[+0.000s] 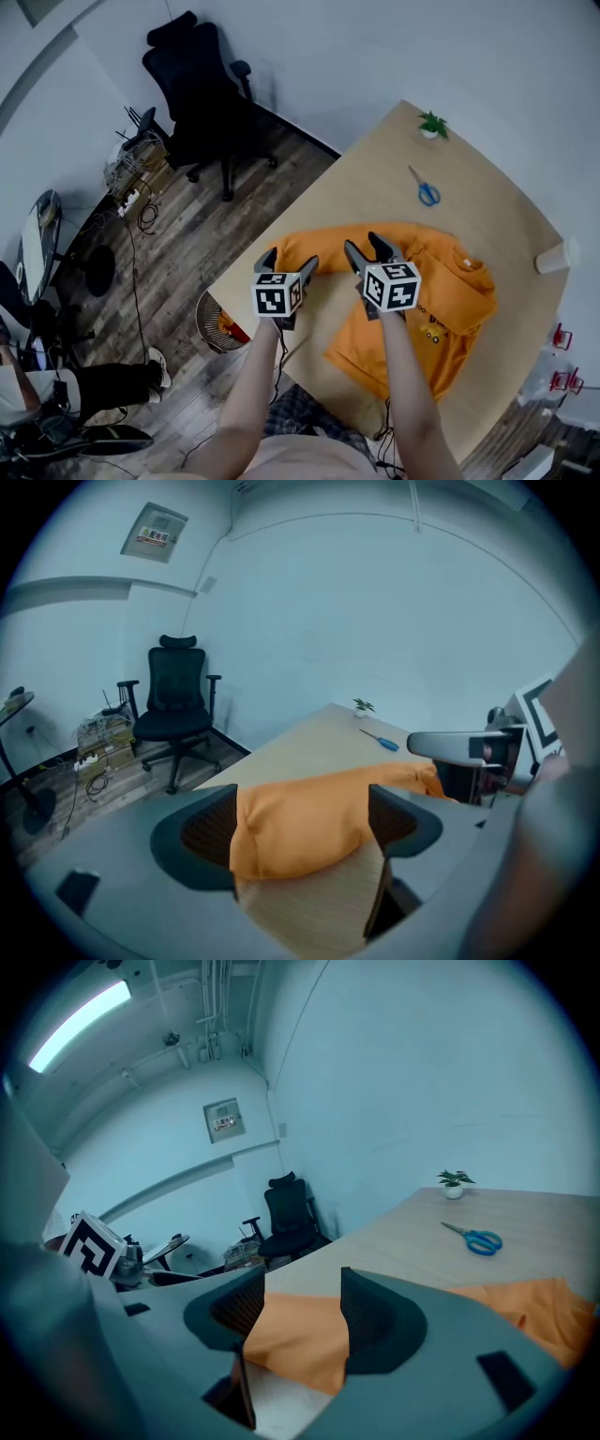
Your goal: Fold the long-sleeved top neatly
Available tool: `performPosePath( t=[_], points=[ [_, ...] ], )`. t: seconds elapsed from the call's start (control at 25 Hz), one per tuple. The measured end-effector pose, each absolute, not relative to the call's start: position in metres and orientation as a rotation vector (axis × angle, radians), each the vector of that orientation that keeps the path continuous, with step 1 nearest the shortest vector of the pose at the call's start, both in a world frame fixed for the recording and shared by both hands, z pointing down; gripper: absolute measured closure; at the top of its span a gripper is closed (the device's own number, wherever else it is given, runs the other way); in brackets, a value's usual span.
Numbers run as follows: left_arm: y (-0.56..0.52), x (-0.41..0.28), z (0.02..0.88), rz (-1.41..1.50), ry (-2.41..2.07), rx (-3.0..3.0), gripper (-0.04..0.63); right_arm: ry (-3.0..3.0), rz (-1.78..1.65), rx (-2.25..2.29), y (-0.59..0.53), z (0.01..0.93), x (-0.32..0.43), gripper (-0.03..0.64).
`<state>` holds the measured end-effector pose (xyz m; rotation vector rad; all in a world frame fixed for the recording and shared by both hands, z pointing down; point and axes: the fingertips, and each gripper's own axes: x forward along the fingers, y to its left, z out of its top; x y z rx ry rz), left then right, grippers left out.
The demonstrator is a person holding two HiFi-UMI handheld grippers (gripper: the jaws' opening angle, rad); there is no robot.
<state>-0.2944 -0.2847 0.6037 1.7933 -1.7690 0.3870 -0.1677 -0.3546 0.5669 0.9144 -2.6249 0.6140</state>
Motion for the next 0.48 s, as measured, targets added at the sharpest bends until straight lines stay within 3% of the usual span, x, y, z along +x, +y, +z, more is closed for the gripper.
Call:
performPosePath(
  t=[0.48],
  points=[
    [-0.246,-0.357,0.657,0.379,-1.842,1.459,0.203,-2.591,0.550,0.712,-0.323,0.590,-0.233,0.360]
  ],
)
